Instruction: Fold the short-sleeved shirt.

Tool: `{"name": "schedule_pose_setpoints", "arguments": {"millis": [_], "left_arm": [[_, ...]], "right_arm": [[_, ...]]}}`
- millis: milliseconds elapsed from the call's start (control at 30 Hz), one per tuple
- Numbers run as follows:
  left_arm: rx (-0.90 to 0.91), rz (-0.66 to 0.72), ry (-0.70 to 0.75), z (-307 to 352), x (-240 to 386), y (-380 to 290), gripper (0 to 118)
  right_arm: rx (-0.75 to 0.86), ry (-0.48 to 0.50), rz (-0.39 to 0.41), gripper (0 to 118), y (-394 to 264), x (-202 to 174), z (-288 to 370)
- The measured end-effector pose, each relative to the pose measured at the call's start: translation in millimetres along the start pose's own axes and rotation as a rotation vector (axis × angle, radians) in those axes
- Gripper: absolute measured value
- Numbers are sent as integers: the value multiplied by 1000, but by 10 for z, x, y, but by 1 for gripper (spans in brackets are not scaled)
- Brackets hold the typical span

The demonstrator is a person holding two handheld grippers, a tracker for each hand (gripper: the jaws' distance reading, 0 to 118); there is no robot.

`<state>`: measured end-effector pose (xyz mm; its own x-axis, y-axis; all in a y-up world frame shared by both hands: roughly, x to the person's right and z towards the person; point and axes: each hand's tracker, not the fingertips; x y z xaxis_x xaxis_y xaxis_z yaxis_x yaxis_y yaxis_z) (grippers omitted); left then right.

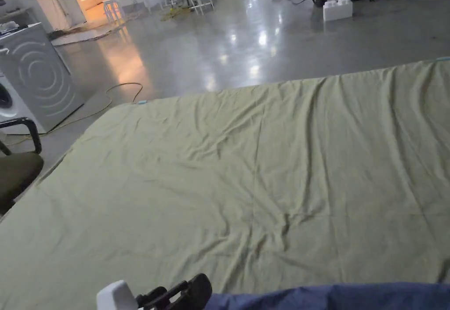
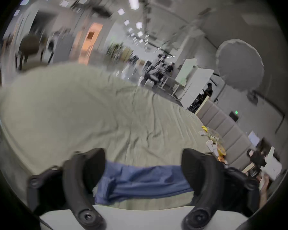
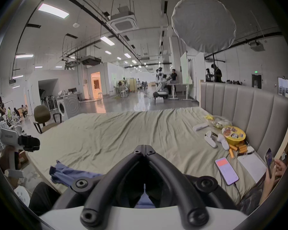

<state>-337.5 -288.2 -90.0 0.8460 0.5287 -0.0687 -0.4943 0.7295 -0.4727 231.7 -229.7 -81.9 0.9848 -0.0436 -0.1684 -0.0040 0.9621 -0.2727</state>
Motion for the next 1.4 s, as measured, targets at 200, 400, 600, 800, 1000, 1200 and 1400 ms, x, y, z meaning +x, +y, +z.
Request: {"name": "schedule_pose_setpoints", "arguments": {"millis": [200, 400, 600, 800, 1000, 1200, 1400], "left_arm": [[-106, 269, 27, -504, -654, -373, 99], [-244, 363, 3, -991, -714, -687, 71], [-232, 400, -16, -1135, -574, -749, 8], [-23, 395, 28, -599, -686, -332, 8], [-57, 35, 219, -73, -650, 381, 8], [-129, -134, 11, -432, 468, -116, 8], [-346, -277, -2, -1489, 1311, -1104, 27]], "right_arm": [[-69, 0, -32, 0, -263, 133, -38], [-98, -17, -31, 0, -355, 172, -39], [-118, -14, -35, 0, -145, -70, -82], [-129, -14, -38, 0, -126, -54, -39], [-136, -3, -54, 0, -100, -70, -47], [-131, -3, -104, 0, -74, -129, -21], [-133, -25, -45, 0, -16, -138, 186]]}}
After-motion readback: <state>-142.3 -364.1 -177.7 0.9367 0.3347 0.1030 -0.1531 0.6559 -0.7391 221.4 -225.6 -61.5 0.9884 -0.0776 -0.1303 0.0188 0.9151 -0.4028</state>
